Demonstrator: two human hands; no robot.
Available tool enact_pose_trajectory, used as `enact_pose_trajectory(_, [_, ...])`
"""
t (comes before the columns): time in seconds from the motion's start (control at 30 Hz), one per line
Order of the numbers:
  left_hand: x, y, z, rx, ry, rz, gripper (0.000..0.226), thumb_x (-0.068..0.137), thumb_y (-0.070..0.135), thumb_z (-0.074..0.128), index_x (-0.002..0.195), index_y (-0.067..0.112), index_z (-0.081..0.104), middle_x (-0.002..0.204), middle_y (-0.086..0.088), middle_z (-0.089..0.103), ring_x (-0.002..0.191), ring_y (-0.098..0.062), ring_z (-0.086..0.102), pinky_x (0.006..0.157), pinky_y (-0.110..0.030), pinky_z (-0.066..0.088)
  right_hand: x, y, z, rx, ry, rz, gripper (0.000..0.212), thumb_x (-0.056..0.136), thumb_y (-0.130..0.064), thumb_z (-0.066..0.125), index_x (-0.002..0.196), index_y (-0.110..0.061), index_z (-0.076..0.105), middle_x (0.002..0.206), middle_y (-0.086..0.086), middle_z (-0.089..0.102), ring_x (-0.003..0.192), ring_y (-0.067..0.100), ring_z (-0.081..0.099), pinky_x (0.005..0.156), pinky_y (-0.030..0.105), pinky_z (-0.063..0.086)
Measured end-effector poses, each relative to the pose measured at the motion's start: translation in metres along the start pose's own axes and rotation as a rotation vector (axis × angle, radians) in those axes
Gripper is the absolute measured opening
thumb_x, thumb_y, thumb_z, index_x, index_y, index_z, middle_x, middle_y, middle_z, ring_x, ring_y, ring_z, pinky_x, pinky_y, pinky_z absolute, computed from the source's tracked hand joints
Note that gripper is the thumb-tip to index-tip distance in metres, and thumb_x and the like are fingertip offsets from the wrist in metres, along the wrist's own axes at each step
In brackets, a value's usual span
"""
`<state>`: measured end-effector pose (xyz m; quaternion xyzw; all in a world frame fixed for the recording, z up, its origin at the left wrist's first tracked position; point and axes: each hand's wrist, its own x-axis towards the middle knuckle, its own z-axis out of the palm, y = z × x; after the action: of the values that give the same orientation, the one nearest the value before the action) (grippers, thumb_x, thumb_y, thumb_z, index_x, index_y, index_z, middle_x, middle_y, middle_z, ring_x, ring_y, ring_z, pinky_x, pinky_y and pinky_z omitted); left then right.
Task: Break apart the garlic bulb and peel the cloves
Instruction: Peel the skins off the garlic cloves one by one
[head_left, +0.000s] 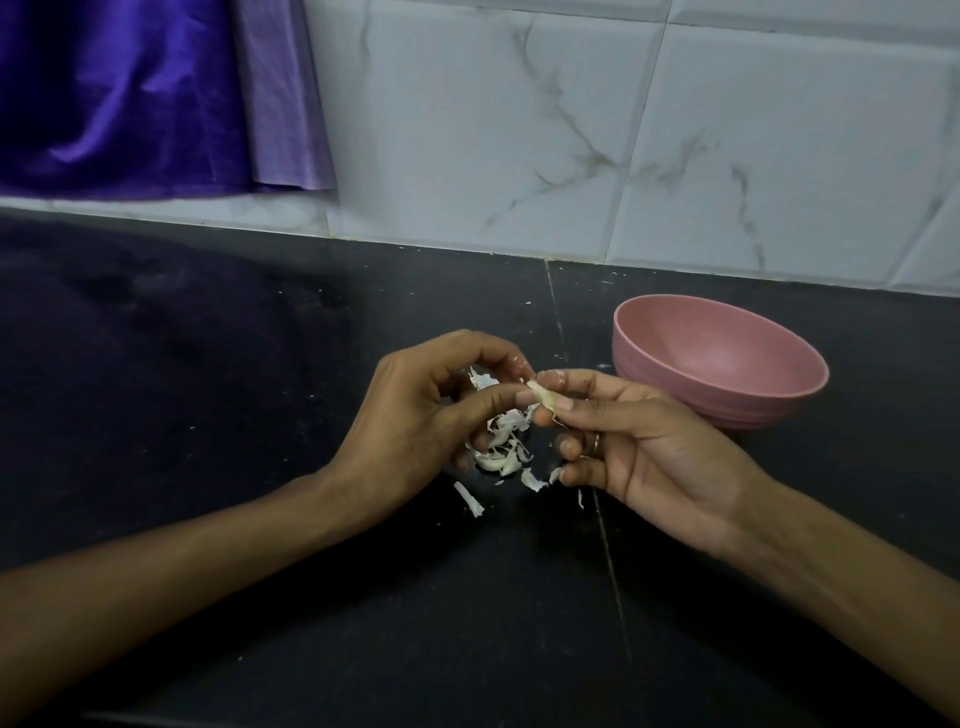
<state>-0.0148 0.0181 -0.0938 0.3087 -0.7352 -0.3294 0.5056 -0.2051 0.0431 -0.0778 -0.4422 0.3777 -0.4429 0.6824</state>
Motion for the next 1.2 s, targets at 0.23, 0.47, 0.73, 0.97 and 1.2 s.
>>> enact_pose_trajectory(0.23, [0.0017,-0.0012,-0.0021,0.068,0.044,0.053,0.013,0.077,0.027,0.074,0.083,0.016,0.071,0.083,0.003,0.068,0.045,-0.013,0.057,0.037,-0.031,0.048,-0.0031,-0.0002,0.0014,-0.106,-0.008,-0.077,0.025,0.075,-0.009,0.069,0.098,-0.006,0.076,0.092,0.011,0.072,0.062,0.01,0.061,0.053,0.023,0.055])
enact_pose_trajectory(0.47, [0.0018,-0.0021,-0.0021,0.105,0.053,0.064,0.009,0.076,0.023,0.077,0.081,0.021,0.069,0.078,0.012,0.066,0.043,-0.011,0.056,0.037,-0.027,0.047,-0.0067,0.0034,0.0043,-0.337,0.099,-0.271,0.027,0.077,0.002,0.071,0.104,-0.001,0.072,0.1,0.025,0.071,0.074,0.02,0.07,0.059,0.025,0.058])
enact_pose_trajectory(0.73, [0.0022,-0.0027,-0.0029,0.22,0.033,0.188,0.007,0.08,0.019,0.075,0.082,0.014,0.071,0.081,0.01,0.066,0.045,-0.011,0.059,0.045,-0.017,0.045,-0.0072,0.0032,0.0071,-0.374,0.126,-0.312,0.021,0.075,-0.001,0.072,0.095,-0.003,0.075,0.088,0.017,0.074,0.075,0.026,0.072,0.065,0.029,0.061])
enact_pose_trajectory(0.97, [0.0024,-0.0028,-0.0044,0.359,0.016,0.28,0.006,0.082,0.013,0.076,0.084,0.009,0.072,0.083,0.007,0.066,0.052,-0.003,0.058,0.05,-0.014,0.046,-0.0076,0.0037,0.005,-0.376,0.122,-0.304,0.02,0.075,0.003,0.072,0.095,-0.002,0.075,0.083,0.015,0.074,0.075,0.028,0.073,0.069,0.029,0.061])
enact_pose_trajectory(1.2, [0.0008,-0.0025,-0.0049,0.468,-0.031,0.329,0.005,0.086,0.015,0.068,0.084,0.01,0.069,0.079,0.017,0.056,0.06,0.009,0.051,0.056,-0.006,0.037,-0.0073,0.0064,0.0061,-0.257,0.098,-0.268,0.02,0.065,-0.002,0.073,0.084,-0.003,0.076,0.08,0.02,0.073,0.069,0.025,0.073,0.063,0.025,0.06])
